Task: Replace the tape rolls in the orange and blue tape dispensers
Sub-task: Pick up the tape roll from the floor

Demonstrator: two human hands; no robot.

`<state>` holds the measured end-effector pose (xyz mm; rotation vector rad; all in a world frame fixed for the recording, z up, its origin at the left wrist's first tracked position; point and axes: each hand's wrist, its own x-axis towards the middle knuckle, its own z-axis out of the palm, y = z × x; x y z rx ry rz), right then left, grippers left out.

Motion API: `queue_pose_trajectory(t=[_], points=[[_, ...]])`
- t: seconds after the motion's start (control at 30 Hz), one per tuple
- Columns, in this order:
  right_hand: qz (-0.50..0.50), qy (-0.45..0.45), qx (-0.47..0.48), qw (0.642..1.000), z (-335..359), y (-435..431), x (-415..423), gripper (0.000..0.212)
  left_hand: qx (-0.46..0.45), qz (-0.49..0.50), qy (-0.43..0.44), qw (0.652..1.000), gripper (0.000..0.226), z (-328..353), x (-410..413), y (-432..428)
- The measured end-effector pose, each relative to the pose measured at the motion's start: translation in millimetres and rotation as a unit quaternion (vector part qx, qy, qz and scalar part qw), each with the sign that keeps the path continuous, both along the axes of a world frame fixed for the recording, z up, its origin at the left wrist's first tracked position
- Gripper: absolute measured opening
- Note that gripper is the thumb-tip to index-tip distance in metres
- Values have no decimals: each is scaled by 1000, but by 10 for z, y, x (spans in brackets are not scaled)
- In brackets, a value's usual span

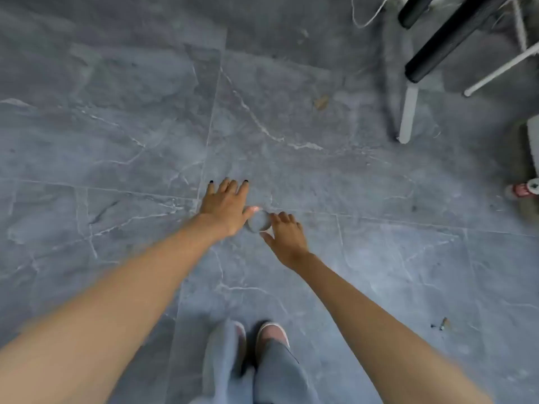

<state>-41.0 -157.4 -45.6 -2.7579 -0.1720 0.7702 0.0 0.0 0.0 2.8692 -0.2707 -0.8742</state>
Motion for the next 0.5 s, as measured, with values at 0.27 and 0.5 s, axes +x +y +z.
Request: queue_pose_trajectory(t=[0.27,0.5], points=[[101,-3,-63,993,-2303,121,339,59,49,-5,4,999,60,-2000,303,-5],[37,-65,26,997,-2206,28,298,48,3,49,10,999,52,-2019,243,-60]])
